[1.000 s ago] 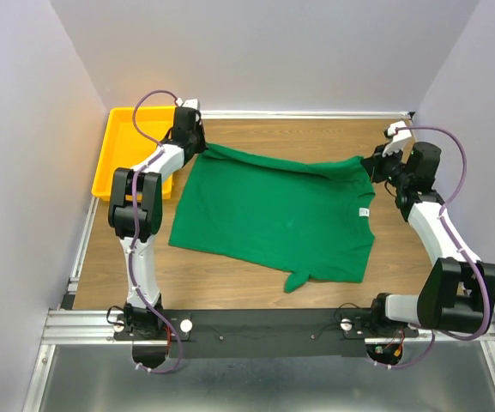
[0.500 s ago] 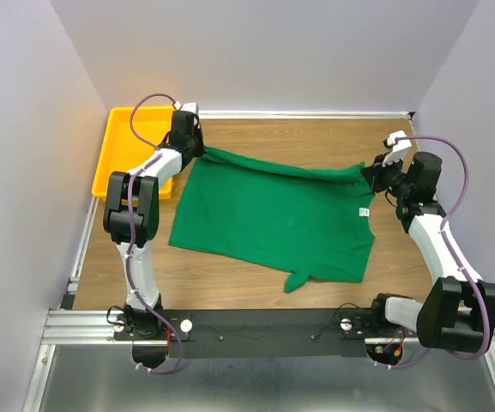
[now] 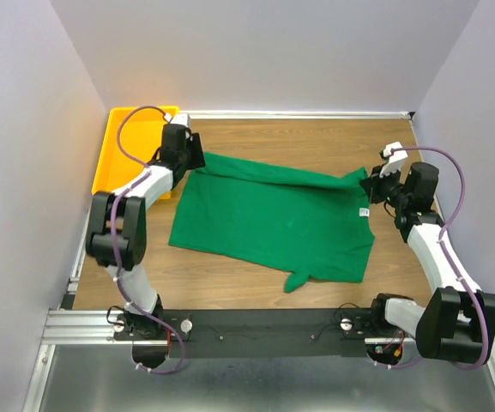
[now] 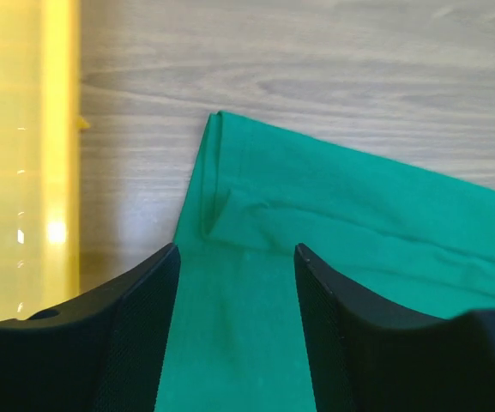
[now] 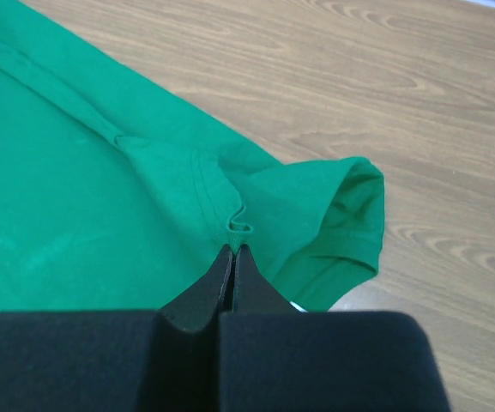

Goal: Fold and stack the t-shirts
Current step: Fold the tshirt

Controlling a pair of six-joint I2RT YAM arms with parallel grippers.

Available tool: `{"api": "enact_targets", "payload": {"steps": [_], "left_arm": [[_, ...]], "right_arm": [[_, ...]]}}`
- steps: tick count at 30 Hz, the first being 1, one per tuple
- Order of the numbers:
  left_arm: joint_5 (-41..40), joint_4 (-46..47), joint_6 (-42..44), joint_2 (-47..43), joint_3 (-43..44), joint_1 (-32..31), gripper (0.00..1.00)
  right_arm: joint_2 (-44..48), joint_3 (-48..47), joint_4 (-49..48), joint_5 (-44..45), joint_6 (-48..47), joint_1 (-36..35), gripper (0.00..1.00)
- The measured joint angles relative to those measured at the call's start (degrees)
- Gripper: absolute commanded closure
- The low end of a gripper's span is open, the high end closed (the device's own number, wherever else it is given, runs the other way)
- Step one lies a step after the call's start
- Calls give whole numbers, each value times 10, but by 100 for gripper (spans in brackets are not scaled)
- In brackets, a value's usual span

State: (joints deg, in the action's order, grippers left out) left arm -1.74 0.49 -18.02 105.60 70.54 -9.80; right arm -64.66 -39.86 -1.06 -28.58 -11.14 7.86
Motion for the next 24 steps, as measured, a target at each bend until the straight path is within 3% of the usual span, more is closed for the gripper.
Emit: {"api": "enact_targets", "payload": {"steps": [2,8,19,22,24], "left_arm": [[-1,19,-5,-67,-39,0,35],[0,91,-9,-180,-50,0,35],[0,104,-15,-203,-80,1,35],[0,101,-15,-214,-94,1,34],[0,100,-15,-228,-104,1,35]], "right_arm": [[4,9,0,2,-6,0,100],[16,35,21,4,-26,0,99],[92,75,99,-24,-96,0,99],[92,74,128,-32,-125,0,83],[95,74,164,-39,-160,0,55]]}}
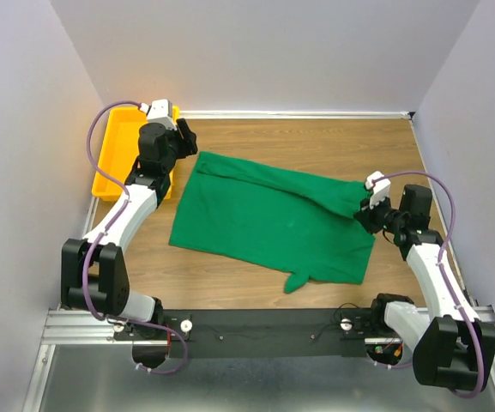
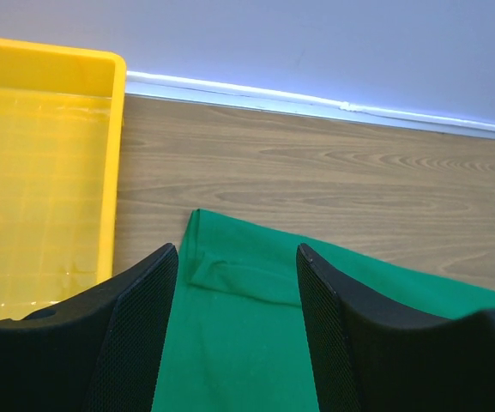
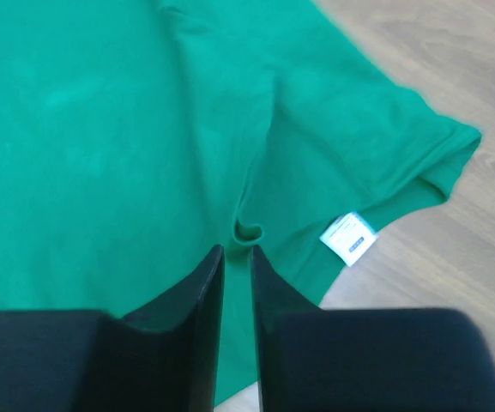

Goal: Fold and stack the t-shirts
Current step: Fold the tshirt

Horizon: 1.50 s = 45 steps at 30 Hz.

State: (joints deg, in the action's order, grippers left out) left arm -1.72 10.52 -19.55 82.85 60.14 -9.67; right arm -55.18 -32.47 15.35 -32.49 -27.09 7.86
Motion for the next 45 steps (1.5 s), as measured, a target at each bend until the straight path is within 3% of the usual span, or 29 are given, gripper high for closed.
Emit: {"api": "enact_targets", "payload": {"steps": [2,5,9,11,12,17,22,32,45], "left_arm": [[0,0,0,-12,-5,1,34],[0,-1,1,-34,-12,5,34],[0,-2,1,-59,-20,7,30],[0,-4,-1,-70,-26,7,30],[1,-5,-3,-77,-32,8,30],[5,-18,-13,-111,-60,15,29],[8,-30,-16,-152,-86,22,29],[22,-51,-24,-226,-152,26,29],[29,-64,-30,-238,-168,29,29]], "right_arm": [[10,0,38,-4,-38,0,38],[32,-7,85,-2,-75,0,29],[10,-69,115,8,-73,0,25],[-42,-114,113,-1,-51,0,28],[-80,-140,117,-10,-35,0,34],[-301,-243,133,-40,31,-28,34],[-402,-267,167,-35,72,-78,34],[-460,-318,173,6,93,-77,38],[-489,-320,173,0,90,-92,61]]}}
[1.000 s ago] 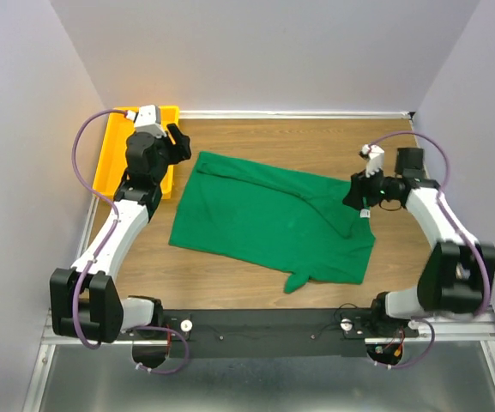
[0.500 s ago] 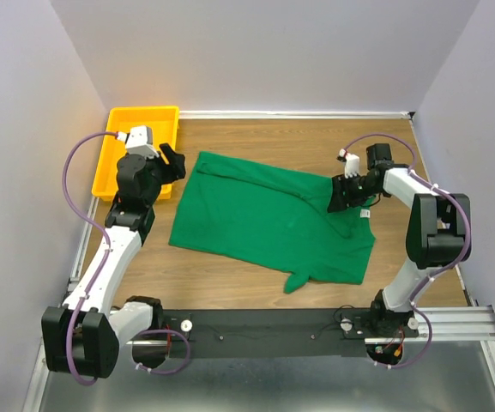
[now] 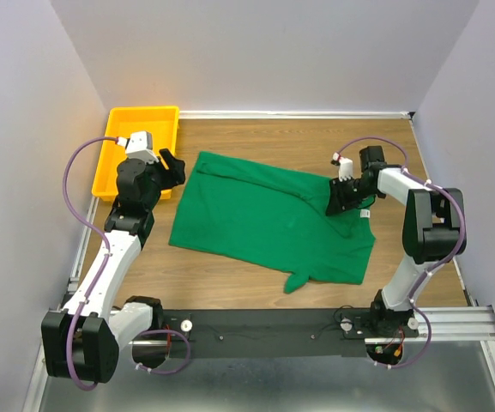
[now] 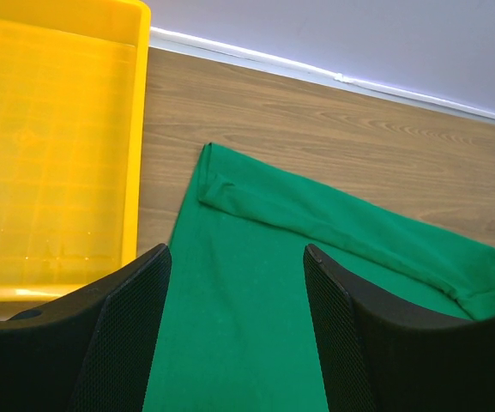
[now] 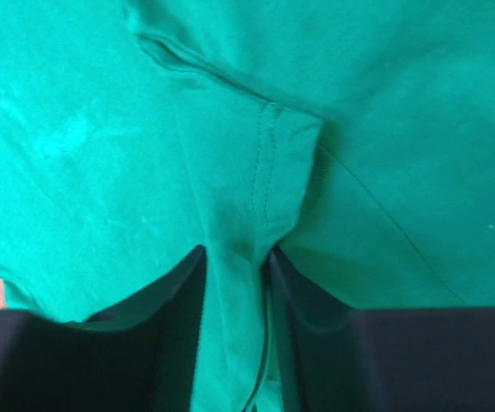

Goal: Fold and stack the t-shirts
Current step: Fold the tshirt

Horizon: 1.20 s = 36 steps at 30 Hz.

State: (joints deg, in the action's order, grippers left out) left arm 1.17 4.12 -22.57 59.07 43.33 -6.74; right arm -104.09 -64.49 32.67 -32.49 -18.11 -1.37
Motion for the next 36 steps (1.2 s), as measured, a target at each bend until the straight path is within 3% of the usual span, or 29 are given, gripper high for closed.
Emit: {"api": "enact_targets", "payload": {"steps": [9,13,18,19,21,26,30,34,36], "left_arm": [[9,0,-2,0,0,0,29],[11,0,-4,0,0,0,29],[19,6,-9,1,-3,0,29],[23,8,-10,1,-4,0,29],[26,9,-12,3,-5,0,29],[36,14,-15,14,-5,0,29],[53,24,-27,32,-5,0,29],[76,44,-62,82,-6,0,42],[84,40,-88,136,2,-1,43]], "right_arm": [[6,13,0,-6,-6,-4,73],[12,21,1,-7,-13,-16,73],[48,33,10,-17,-41,-67,59],[60,33,15,-20,-49,-94,51],[71,33,18,-26,-63,-142,46],[69,31,48,-42,-86,-218,46],[69,4,68,-43,-84,-212,46],[69,-49,64,-49,-51,-177,46],[69,-67,54,-51,-22,-154,45]]}}
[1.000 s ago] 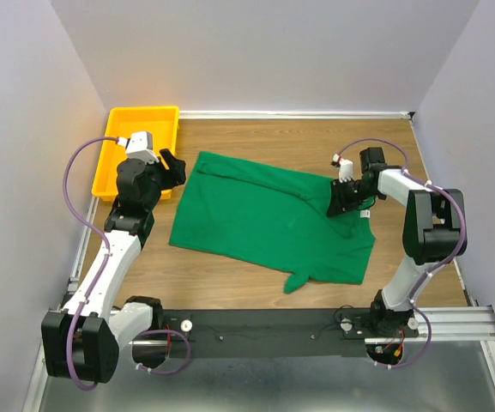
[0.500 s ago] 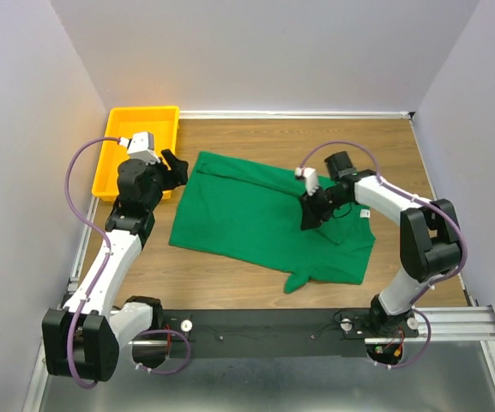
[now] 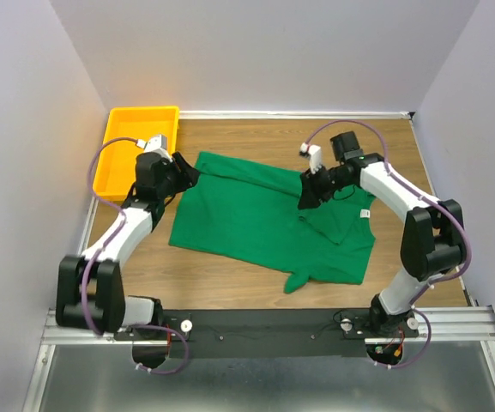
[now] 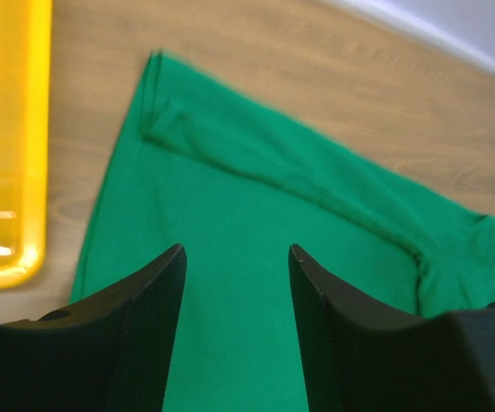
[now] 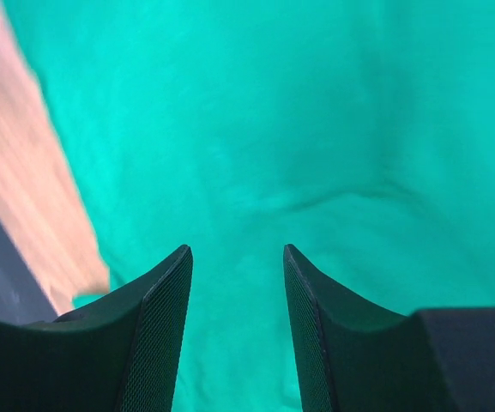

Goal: Fold and stack the t-shirts
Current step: Fold the tshirt

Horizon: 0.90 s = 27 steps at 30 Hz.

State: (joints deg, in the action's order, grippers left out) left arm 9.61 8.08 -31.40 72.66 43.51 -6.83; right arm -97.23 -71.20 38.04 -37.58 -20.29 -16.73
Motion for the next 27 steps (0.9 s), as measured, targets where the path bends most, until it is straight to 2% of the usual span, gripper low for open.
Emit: {"api": "enact_targets", "payload": {"steps": [4,10,14,20,27], "left_arm": [[-20,-55,-45,126,68,-17,39],[-115,-186,-89,306,290,-74,37],[-174,-270,-119,402,420,-81,39],[-236,-367,-132,467,503,-79,41],[-265,-411,-126,489,546,-79,44]], "right_arm": [[-1,-12,-19,1,29,47,45],[-5,-11,-35,8,57,84,44],[-5,0,-44,9,64,85,44],[-5,12,-48,10,70,89,44],[-5,12,-54,9,75,97,44]]}}
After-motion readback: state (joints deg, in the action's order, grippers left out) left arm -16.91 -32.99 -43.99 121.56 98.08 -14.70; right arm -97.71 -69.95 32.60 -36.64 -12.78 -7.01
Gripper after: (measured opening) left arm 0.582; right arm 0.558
